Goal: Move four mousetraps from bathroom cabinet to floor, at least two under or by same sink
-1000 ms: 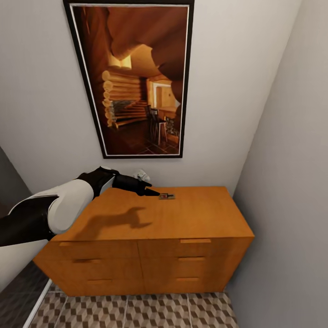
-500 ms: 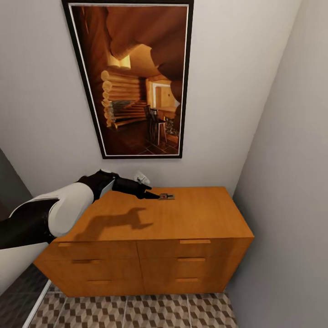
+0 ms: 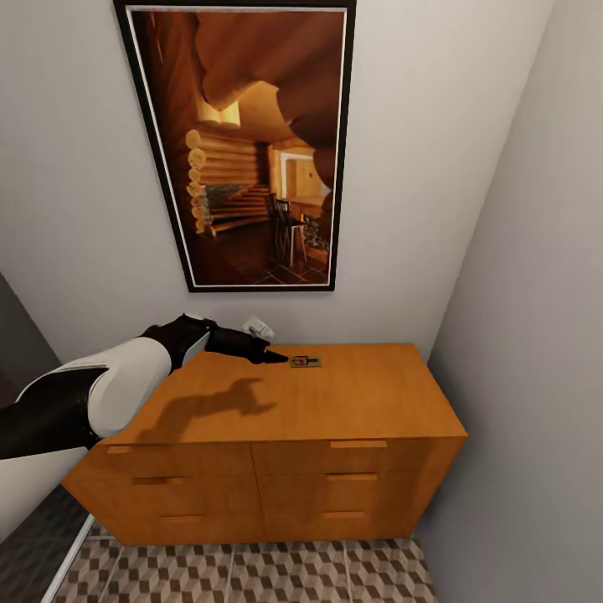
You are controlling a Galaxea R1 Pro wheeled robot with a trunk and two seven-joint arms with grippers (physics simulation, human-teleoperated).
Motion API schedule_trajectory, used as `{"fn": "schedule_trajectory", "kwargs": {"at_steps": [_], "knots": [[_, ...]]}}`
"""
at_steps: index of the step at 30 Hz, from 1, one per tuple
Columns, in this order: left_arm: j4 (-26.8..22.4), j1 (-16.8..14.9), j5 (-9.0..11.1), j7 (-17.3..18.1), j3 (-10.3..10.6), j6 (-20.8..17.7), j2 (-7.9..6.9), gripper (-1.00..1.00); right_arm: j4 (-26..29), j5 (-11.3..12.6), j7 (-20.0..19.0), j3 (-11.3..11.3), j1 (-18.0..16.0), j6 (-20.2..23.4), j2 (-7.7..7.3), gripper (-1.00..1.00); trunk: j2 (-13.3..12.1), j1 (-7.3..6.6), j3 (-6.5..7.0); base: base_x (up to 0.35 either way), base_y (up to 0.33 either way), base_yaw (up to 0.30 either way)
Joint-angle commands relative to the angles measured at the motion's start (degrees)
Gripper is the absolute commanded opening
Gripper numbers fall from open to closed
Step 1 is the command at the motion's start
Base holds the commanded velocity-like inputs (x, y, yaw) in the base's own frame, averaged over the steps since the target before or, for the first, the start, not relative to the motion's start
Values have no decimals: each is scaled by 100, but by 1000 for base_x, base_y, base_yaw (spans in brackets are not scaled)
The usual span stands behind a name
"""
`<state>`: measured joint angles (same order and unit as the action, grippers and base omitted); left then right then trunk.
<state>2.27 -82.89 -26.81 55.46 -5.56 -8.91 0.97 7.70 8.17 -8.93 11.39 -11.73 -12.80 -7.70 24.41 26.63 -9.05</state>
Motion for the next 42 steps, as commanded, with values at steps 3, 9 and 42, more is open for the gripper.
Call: {"fn": "schedule_trajectory", "kwargs": {"at_steps": [3, 9, 42], "knots": [[10, -8, -18, -38, -50, -83, 0, 100, -6, 62, -27, 39, -5, -20, -3, -100, 12, 3, -12, 0, 0, 0], [10, 14, -18, -58, -50, -92, -6, 100, -6, 62, -29, 39, -2, -20, -3, -100, 12, 3, -12, 0, 0, 0], [10, 168, -19, -61, -50, -102, -9, 100, -6, 62, -34, 41, 6, -20, -3, -100, 12, 3, -12, 58, 0, 0]]}}
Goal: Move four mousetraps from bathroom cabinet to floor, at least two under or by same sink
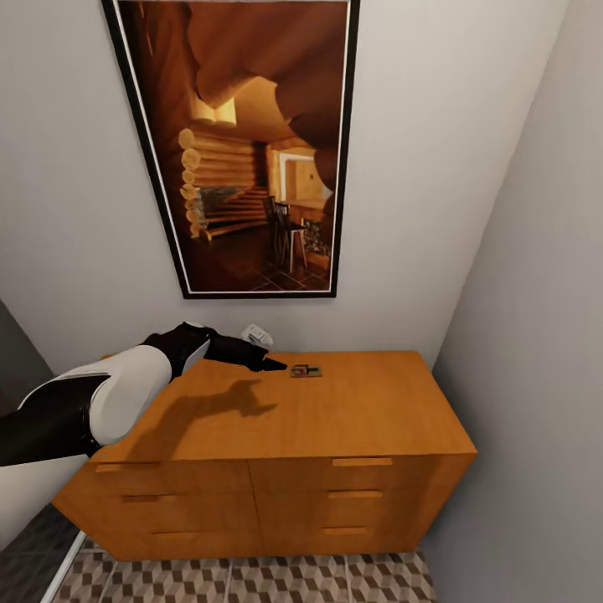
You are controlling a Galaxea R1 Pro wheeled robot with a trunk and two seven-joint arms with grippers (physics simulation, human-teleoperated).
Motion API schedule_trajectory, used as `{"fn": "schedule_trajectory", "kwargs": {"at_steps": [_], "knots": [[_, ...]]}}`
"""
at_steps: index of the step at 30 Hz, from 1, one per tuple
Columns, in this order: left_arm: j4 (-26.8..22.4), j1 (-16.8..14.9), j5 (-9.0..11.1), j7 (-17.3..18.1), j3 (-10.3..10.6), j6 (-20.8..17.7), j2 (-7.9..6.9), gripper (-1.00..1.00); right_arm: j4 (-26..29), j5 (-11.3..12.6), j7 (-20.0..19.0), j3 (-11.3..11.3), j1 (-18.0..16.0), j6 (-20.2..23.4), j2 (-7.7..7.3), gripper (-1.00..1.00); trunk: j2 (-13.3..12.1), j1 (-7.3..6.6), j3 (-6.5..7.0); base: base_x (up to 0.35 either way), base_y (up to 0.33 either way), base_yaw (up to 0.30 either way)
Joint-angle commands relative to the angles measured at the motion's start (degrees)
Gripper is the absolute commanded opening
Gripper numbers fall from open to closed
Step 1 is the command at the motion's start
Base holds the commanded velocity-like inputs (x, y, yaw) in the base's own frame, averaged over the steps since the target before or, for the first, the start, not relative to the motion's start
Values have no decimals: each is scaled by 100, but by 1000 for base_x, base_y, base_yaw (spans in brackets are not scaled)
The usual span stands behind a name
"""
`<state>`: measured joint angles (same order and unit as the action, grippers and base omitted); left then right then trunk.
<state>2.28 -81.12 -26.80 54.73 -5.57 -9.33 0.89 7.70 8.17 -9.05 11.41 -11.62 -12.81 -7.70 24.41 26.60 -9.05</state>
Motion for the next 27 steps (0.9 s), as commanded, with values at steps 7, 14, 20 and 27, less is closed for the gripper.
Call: {"fn": "schedule_trajectory", "kwargs": {"at_steps": [7, 14, 20, 27], "knots": [[9, -1, -18, 11, -49, -60, -1, 100, -5, 62, -27, 41, -5, -20, -3, -100, 11, 6, -12, 227, 0, 0], [9, 6, -18, 12, -49, -57, -1, 100, -5, 62, -21, 38, -2, -14, -3, -100, 11, 6, -44, 91, 0, 0], [9, 35, -18, 11, -49, -52, -1, 100, -5, 62, -19, 38, -6, -13, -3, -100, 11, 6, -96, 11, 0, 0], [9, 50, -18, 11, -49, -52, -1, 100, -5, 62, -19, 37, -6, -11, -3, -100, 11, 6, -162, 1, 0, 0]]}}
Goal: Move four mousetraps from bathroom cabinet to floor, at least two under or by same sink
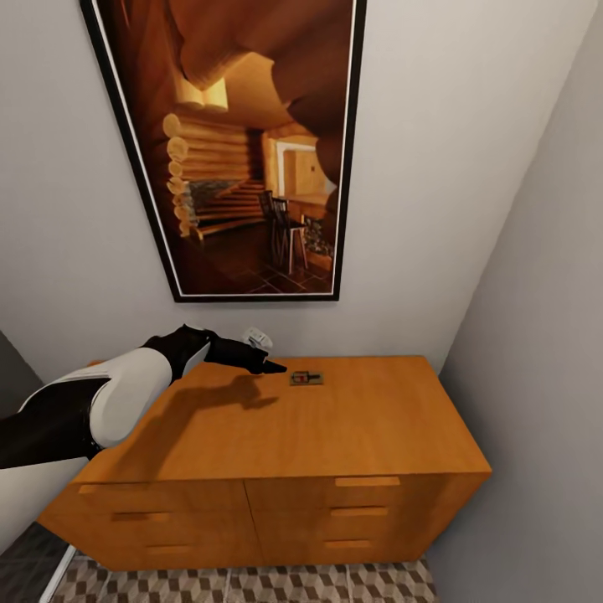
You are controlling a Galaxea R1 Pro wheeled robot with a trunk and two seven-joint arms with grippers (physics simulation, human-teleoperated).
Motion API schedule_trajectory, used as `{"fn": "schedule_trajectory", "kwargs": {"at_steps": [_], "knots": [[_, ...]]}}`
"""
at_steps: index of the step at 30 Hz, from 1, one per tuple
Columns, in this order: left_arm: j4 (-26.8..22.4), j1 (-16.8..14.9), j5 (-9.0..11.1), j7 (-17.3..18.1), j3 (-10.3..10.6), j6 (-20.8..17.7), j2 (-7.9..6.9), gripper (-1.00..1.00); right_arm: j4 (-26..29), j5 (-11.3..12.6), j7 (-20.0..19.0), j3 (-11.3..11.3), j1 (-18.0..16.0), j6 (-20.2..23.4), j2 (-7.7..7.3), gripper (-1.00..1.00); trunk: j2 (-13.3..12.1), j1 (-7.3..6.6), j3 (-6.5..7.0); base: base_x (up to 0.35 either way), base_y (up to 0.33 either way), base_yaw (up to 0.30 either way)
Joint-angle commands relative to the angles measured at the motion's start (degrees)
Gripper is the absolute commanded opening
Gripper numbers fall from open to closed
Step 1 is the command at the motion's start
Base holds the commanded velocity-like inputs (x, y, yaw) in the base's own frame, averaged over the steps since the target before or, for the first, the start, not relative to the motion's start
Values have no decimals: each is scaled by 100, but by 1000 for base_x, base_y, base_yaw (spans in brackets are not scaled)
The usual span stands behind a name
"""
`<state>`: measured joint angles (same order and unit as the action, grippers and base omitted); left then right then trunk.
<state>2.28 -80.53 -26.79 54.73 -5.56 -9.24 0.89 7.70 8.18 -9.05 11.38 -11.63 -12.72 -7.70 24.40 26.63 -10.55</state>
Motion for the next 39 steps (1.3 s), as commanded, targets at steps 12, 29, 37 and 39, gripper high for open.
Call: {"fn": "schedule_trajectory", "kwargs": {"at_steps": [12, 29, 37, 39], "knots": [[9, 12, -20, 11, -51, -60, -1, 100, -8, 61, -18, 39, -1, -20, -3, -100, 12, 3, -125, 0, 0, 0], [9, 49, -20, 11, -51, -60, -1, 100, -7, 61, -18, 41, 3, -24, -9, -100, 12, 3, -284, 0, 0, 0], [9, 96, -20, 11, -51, -60, -1, 100, -10, 61, -18, 41, 3, -23, -7, -100, 12, 3, -360, 0, 0, 0], [9, 102, -20, 11, -51, -60, -1, 100, -12, 61, -19, 42, 3, -24, -5, -100, 12, 3, -379, 0, 0, 0]]}}
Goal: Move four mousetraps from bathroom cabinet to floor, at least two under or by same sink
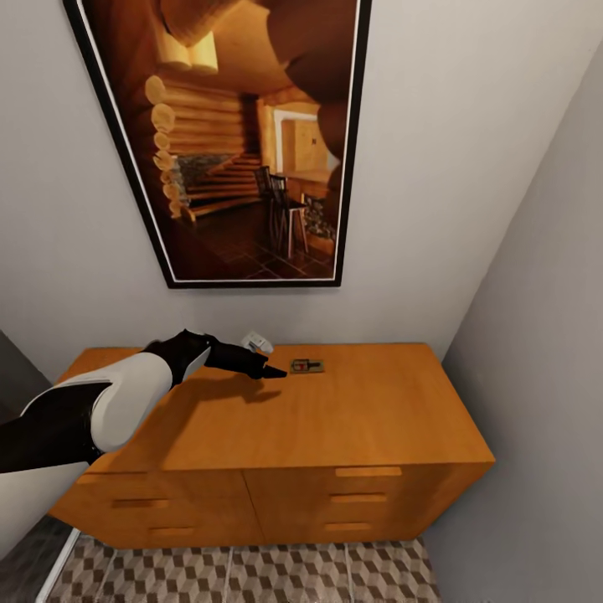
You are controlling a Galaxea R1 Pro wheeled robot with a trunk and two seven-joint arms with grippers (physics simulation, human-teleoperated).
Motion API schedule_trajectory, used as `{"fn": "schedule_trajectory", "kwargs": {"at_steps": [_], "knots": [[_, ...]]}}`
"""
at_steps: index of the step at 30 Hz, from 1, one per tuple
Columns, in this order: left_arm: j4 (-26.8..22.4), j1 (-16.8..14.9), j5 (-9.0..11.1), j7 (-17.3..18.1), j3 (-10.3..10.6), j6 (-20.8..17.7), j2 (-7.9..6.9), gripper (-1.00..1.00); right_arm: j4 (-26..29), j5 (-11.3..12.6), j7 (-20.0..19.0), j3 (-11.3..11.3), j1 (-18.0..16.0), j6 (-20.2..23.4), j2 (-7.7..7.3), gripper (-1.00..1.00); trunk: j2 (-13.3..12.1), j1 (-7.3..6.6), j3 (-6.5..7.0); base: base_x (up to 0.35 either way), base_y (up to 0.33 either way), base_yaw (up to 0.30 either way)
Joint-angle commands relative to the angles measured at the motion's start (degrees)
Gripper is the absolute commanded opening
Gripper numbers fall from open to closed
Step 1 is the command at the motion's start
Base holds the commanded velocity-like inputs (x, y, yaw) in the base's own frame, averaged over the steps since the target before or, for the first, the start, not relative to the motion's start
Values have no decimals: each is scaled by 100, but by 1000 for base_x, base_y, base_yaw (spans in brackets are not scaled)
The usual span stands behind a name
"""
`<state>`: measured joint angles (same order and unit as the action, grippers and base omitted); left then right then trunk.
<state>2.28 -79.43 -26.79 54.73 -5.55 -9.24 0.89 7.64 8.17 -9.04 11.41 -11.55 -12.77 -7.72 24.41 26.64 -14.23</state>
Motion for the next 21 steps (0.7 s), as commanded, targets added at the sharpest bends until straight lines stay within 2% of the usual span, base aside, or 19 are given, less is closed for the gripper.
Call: {"fn": "schedule_trajectory", "kwargs": {"at_steps": [1, 15, 21], "knots": [[9, -7, -20, 11, -51, -60, -1, 100, -6, 62, -20, 40, -5, -19, -3, -100, 11, 3, -20, 0, 0, 0], [9, 23, -20, 9, -51, -60, -1, 100, -4, 62, -20, 42, -5, -23, -2, -100, 11, 3, -109, 3, 0, 0], [9, 24, -20, 11, -51, -60, -1, 100, -2, 62, -19, 39, -5, -24, -5, -100, 11, 3, -112, 107, 0, 0]]}}
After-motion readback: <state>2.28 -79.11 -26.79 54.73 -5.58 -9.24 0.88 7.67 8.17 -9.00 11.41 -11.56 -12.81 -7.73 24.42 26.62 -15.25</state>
